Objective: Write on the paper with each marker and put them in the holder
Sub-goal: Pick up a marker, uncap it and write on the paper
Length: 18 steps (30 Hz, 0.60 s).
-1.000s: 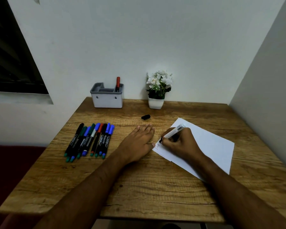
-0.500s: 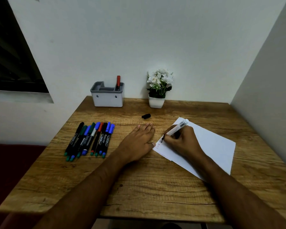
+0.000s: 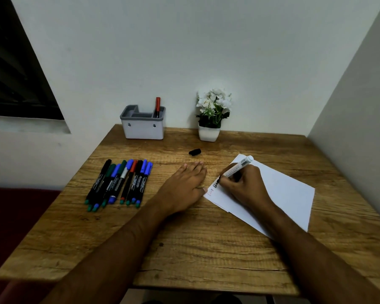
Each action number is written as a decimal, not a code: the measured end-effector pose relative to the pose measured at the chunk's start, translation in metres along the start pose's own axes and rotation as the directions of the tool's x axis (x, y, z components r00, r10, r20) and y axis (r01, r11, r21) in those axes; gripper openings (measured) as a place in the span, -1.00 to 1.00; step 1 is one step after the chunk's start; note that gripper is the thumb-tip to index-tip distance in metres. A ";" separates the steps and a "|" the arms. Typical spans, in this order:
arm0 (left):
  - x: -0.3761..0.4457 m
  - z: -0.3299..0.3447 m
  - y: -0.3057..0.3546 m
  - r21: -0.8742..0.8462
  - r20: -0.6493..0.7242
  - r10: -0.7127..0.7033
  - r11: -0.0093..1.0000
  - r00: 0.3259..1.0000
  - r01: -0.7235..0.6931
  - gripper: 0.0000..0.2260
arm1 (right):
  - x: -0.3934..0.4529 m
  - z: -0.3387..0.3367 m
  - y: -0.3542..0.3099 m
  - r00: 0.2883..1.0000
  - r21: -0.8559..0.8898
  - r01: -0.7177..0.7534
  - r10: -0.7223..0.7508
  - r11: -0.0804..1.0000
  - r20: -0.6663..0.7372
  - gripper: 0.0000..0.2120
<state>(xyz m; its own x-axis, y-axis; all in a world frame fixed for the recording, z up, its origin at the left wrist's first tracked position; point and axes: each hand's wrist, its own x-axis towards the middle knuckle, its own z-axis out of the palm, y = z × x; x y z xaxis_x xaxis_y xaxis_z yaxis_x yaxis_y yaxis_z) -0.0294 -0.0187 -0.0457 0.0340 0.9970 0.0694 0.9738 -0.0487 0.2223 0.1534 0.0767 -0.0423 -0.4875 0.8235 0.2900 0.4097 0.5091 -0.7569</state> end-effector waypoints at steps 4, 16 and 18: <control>0.000 0.001 0.000 -0.003 -0.003 0.003 1.000 1.000 -0.003 -0.43 | 0.000 -0.001 0.000 0.999 0.029 -0.019 0.020 0.999 -0.031 -0.92; 0.001 0.002 -0.001 0.007 -0.002 0.000 1.000 1.000 0.000 -0.43 | -0.001 0.000 -0.003 0.999 0.032 -0.030 0.030 0.999 -0.012 -0.91; 0.001 0.001 -0.001 0.006 0.003 -0.004 1.000 1.000 0.004 -0.43 | -0.001 -0.001 -0.004 0.998 0.042 -0.053 0.053 0.998 -0.019 -0.93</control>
<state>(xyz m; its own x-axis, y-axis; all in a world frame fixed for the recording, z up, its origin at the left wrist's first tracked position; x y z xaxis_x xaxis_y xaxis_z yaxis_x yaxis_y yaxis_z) -0.0296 -0.0181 -0.0471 0.0306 0.9974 0.0659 0.9753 -0.0442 0.2164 0.1531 0.0739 -0.0395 -0.4504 0.8541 0.2601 0.4019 0.4541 -0.7952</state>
